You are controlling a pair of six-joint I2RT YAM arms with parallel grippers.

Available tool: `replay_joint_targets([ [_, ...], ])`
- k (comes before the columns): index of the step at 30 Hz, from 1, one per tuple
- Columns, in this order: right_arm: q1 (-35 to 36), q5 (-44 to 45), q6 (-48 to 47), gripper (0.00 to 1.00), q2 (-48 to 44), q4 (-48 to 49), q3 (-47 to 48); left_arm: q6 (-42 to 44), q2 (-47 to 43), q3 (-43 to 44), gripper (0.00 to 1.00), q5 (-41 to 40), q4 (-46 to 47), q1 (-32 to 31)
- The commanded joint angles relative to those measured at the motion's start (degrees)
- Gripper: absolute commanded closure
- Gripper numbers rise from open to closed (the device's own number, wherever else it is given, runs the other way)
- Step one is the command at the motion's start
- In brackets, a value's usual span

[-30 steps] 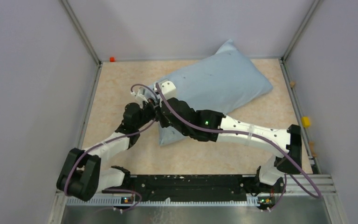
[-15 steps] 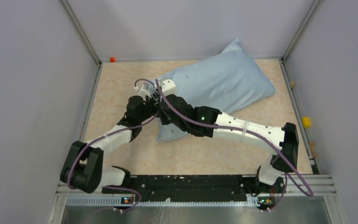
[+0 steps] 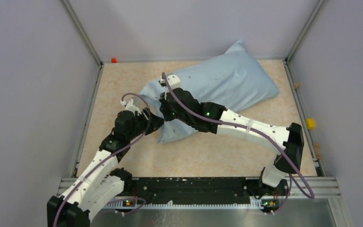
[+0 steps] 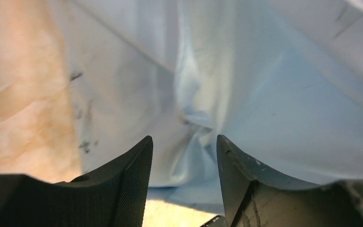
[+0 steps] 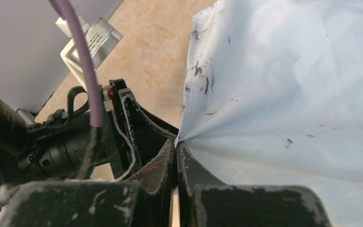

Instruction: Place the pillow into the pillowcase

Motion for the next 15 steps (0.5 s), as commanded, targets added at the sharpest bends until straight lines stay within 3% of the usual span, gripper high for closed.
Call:
replay_joint_targets([
  [1,-0.7,-2.4,0.0,1.0,0.1,2.9,1.4,1.7,-4.7,2.1,0.44,-11.8,-14.9,-0.2],
  [4,-0.7,-3.4,-0.2,1.0,0.9,2.9,2.2,1.7,-7.3,4.3,0.46,-20.7,-21.0,-0.1],
  [7,-0.7,-3.8,-0.3,1.0,1.4,2.3,2.9,2.1,-7.8,5.1,0.53,-22.7,-21.2,-0.1],
  [11,-0.7,-3.2,-0.4,1.0,0.7,1.6,2.6,2.4,-5.0,4.0,0.7,-15.7,-15.0,-0.1],
  [15,-0.7,-2.8,-0.5,1.0,-0.3,1.1,2.0,1.4,1.5,3.6,0.76,-8.3,-9.5,-0.1],
])
